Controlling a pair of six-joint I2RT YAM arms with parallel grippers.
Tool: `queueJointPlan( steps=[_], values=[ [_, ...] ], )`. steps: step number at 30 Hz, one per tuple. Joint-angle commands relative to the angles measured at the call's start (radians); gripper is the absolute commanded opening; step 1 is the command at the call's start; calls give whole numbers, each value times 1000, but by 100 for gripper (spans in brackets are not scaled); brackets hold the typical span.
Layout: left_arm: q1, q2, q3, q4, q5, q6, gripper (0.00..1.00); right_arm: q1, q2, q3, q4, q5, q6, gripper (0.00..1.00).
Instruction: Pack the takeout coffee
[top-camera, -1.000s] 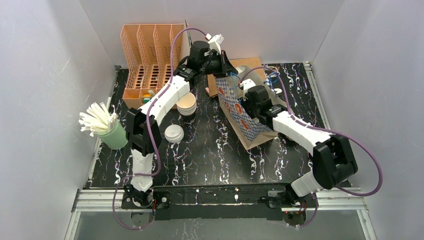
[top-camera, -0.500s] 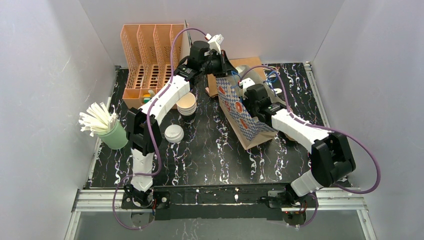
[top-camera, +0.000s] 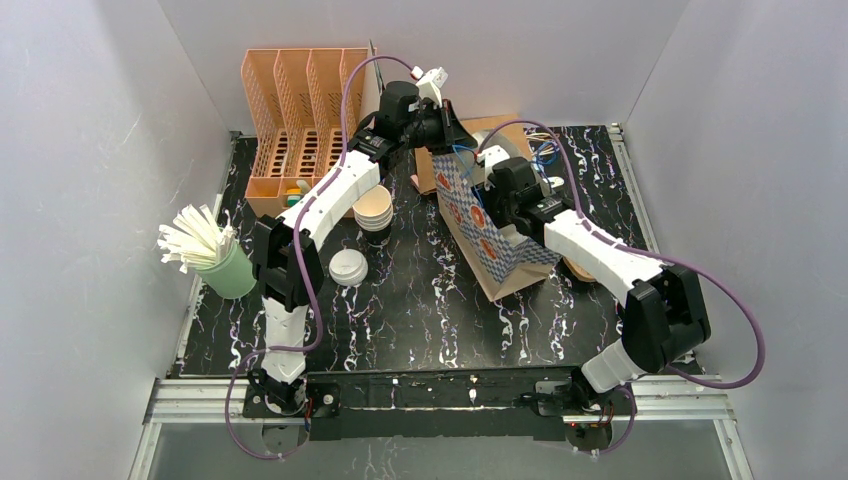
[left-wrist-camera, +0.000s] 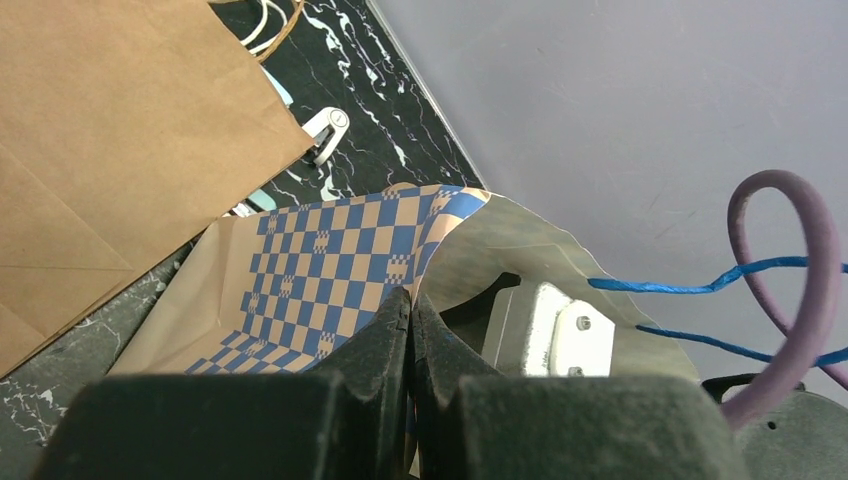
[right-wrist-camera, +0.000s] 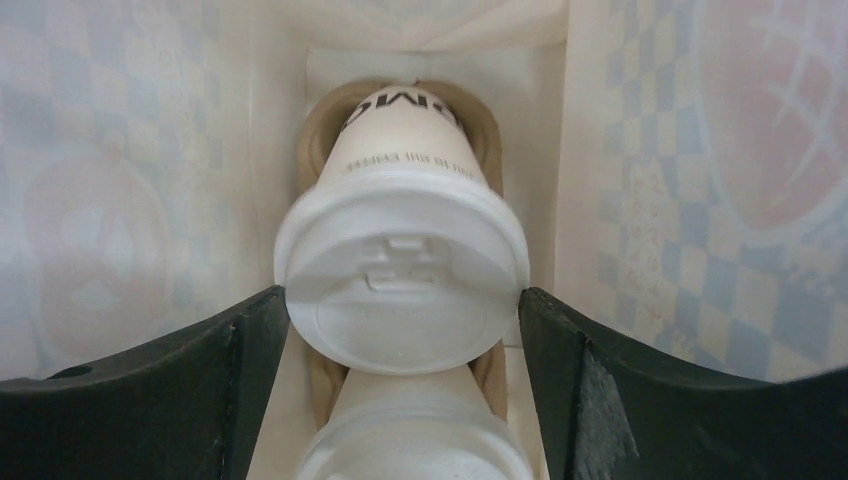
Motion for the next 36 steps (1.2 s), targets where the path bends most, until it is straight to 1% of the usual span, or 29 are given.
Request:
queueJointPlan(
  steps=[1, 3, 8, 12, 16, 17, 19, 23, 25, 27, 29, 33, 36],
  values=[
    [-2, -50, 17, 26, 38, -8, 0, -2, -50, 79, 4, 41, -15, 94],
    [-2, -55, 10, 26, 40, -6, 0, -3, -64, 98, 1, 42, -16, 98],
    [-3, -58, 11, 31, 46, -3, 0, -3, -114, 129, -35, 11, -11, 98],
    [-3, -57, 19, 45, 56, -9, 0, -3, -176, 98, -40, -19, -10, 98],
    [-4, -58, 22, 69, 78, -12, 0, -3, -227, 59, -47, -2, 7, 98],
    [-5, -60, 25, 73, 82, -12, 0, -3, -241, 49, -49, 2, 14, 96],
    [-7, -59, 33, 75, 93, -14, 0, -3, -271, 30, -51, 1, 29, 89],
    [-11, -62, 30, 75, 105, -18, 0, -6, -285, 18, -94, -16, 43, 64],
    [-14, -64, 23, 75, 113, -21, 0, -5, -279, 19, -123, -21, 44, 50],
    [-20, -69, 15, 75, 122, -21, 0, -8, -273, 19, -133, -22, 47, 42],
    [-26, -79, 1, 75, 134, -22, 0, -15, -265, 26, -141, -32, 55, 40],
    [-37, -101, 0, 68, 129, -27, 0, -20, -263, 38, -185, -55, 96, 41],
    [-38, -109, 26, 54, 114, -45, 0, -19, -303, 3, -186, -71, 120, 42]
  ],
)
